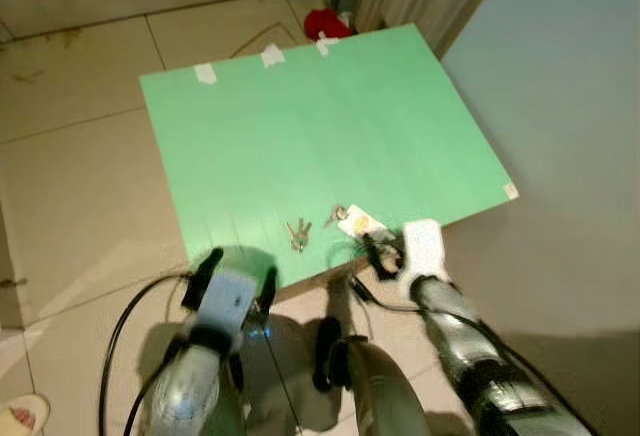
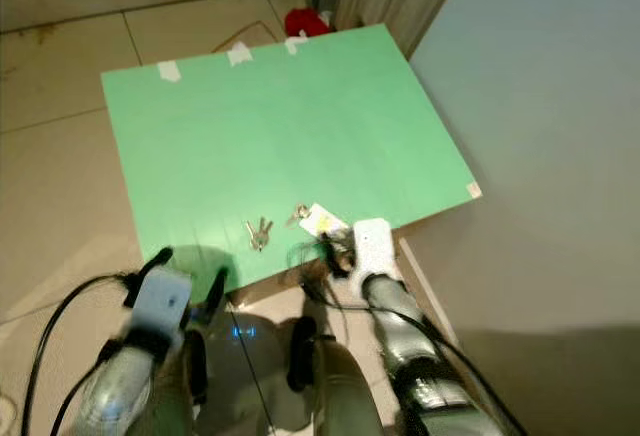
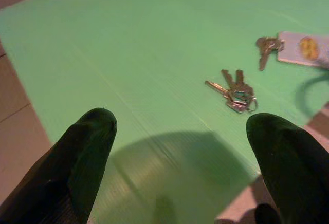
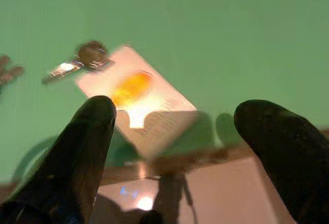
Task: Hang keys on a hook
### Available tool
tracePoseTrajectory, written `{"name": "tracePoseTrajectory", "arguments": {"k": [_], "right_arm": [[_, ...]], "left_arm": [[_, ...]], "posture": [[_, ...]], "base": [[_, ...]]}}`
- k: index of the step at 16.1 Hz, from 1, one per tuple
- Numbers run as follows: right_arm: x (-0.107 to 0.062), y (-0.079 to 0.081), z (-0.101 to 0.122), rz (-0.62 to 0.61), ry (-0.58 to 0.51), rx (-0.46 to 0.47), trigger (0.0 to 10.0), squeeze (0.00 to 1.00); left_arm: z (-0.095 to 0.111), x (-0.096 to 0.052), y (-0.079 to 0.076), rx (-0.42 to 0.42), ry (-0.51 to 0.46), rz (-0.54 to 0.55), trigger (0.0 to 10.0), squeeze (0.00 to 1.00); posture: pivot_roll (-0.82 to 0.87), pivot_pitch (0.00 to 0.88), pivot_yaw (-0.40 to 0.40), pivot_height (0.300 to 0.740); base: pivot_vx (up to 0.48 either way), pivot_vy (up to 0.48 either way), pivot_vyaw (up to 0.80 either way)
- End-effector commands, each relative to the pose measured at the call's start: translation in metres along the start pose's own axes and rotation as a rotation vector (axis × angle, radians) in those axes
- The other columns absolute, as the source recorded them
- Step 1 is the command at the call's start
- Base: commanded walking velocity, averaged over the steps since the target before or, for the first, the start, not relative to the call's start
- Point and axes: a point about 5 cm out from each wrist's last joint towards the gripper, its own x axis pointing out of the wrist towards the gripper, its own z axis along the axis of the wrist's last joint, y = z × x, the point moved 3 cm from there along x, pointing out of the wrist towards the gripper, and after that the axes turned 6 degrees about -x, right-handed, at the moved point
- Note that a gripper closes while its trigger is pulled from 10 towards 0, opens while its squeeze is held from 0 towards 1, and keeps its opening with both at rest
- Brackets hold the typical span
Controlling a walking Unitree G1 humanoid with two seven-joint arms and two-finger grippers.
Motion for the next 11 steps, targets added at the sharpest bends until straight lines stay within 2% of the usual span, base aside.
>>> {"name": "tracePoseTrajectory", "arguments": {"k": [1,4,6,8,10,11], "right_arm": [[-0.016,-0.017,-0.017,-0.041,0.028,-0.038,10.0,0.00],[-0.051,-0.051,-0.030,-0.133,0.030,-0.119,10.0,0.00],[-0.080,-0.061,-0.034,-0.148,0.036,-0.147,10.0,0.00],[-0.098,-0.063,-0.036,-0.151,0.046,-0.154,10.0,0.00],[-0.123,-0.059,-0.035,-0.121,0.059,-0.148,10.0,0.00],[-0.129,-0.057,-0.034,-0.107,0.069,-0.146,10.0,0.00]], "left_arm": [[-0.016,0.002,-0.008,-0.004,0.070,-0.034,10.0,0.00],[-0.021,0.023,-0.014,-0.033,0.074,-0.098,10.0,0.00],[-0.023,0.037,-0.023,-0.006,0.080,-0.135,10.0,0.00],[-0.025,0.046,-0.028,0.003,0.083,-0.144,10.0,0.00],[-0.030,0.058,-0.035,0.076,0.098,-0.132,10.0,0.00],[-0.033,0.061,-0.036,0.086,0.109,-0.127,10.0,0.00]], "posture": [[0.16,0.298,-0.209,0.740],[0.05,0.262,-0.210,0.740],[-0.03,0.254,-0.213,0.740],[-0.06,0.254,-0.216,0.740],[-0.16,0.268,-0.240,0.740],[-0.18,0.270,-0.243,0.740]], "base": [[0.000,0.000,0.00],[0.000,0.000,0.00],[0.000,0.000,0.00],[0.000,0.000,0.00],[0.000,0.000,0.00],[0.000,0.000,0.00]]}}
